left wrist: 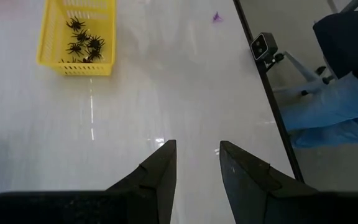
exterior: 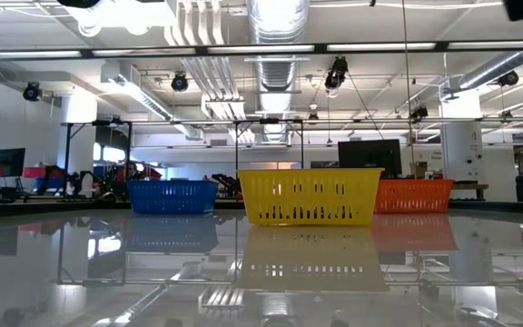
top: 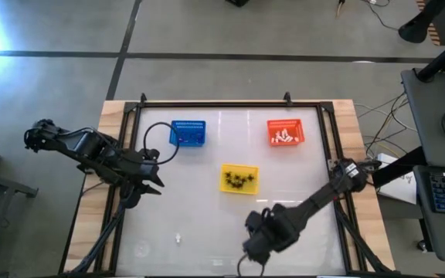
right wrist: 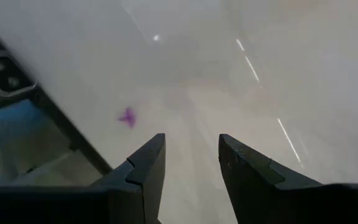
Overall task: Sort Halloween decoration
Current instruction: Put the purple witch hat toy into the blue bin
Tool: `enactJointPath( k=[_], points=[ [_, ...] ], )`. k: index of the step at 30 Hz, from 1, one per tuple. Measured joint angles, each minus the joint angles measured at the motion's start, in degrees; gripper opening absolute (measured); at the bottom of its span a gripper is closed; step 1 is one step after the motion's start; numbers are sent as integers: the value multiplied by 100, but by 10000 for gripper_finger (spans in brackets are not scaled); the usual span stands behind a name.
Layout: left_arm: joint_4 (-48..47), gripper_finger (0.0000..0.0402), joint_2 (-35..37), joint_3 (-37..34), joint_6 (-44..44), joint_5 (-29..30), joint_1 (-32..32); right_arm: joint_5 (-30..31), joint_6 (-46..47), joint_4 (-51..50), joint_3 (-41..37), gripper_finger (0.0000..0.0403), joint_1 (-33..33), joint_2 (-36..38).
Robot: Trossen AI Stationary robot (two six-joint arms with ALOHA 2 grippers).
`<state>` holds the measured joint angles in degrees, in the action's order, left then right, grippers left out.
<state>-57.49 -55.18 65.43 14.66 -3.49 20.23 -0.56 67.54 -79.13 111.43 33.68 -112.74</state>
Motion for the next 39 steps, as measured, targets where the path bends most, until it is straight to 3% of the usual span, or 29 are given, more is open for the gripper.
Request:
enactJointPath(
  k=[12,20,39],
  points=[
    [-1,105,4,0,96,-2,0,-137,-89,2279,-1313,144,462,-75],
    [-1,105,4,0,138,-4,0,-364,-81,2958,-1976,144,543,-73],
    [-1,105,4,0,136,-7,0,-443,-418,3349,-2004,144,544,-564]
  ],
)
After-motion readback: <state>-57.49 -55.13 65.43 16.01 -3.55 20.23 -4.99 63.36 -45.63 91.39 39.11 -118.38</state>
